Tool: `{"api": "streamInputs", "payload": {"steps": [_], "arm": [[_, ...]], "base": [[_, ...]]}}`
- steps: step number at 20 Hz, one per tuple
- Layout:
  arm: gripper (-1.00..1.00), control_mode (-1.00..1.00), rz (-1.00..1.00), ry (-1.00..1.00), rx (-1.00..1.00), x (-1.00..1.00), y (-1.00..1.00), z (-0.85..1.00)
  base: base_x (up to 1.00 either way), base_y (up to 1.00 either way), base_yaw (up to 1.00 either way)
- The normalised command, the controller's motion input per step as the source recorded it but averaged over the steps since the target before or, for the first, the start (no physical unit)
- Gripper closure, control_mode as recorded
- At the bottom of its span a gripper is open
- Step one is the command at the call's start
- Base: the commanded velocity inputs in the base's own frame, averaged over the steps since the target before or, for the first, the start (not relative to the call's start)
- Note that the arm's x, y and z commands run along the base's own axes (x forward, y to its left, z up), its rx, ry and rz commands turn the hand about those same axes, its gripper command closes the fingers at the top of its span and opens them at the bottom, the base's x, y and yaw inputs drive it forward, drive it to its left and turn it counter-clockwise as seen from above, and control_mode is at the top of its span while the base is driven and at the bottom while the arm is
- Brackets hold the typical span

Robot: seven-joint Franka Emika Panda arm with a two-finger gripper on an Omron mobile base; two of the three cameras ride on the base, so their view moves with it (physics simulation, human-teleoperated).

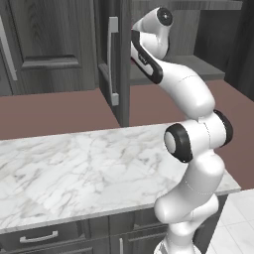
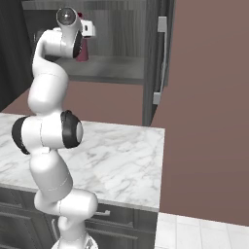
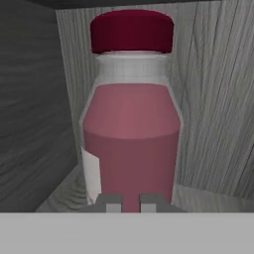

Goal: Pick the juice, can from the counter and place them in the open cabinet.

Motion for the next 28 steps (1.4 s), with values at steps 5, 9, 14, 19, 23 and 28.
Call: {"api": "streamInputs", "payload": {"steps": [5,9,14,19,23,28], "arm": [[1.0,-1.0,0.01,0.01,0.0,0.0,0.1,-0.32],[1.0,-1.0,0.0,0.0,0.0,0.0,0.0,-0.05],[1.0,-1.0,0.0,0.0,0.0,0.0,0.0,0.0],[-1.0,-1.0,0.0,0.0,0.0,0.0,0.0,0.0],[-1.0,-1.0,0.0,0.0,0.0,-0.26,0.0,0.0],[-1.0,-1.0,-0.02,0.0,0.01,-0.81,-0.07,0.0]], "base": [[0.0,0.0,0.0],[0.0,0.0,0.0],[0.0,0.0,0.0],[0.0,0.0,0.0],[0.0,0.0,0.0],[0.0,0.0,0.0]]}}
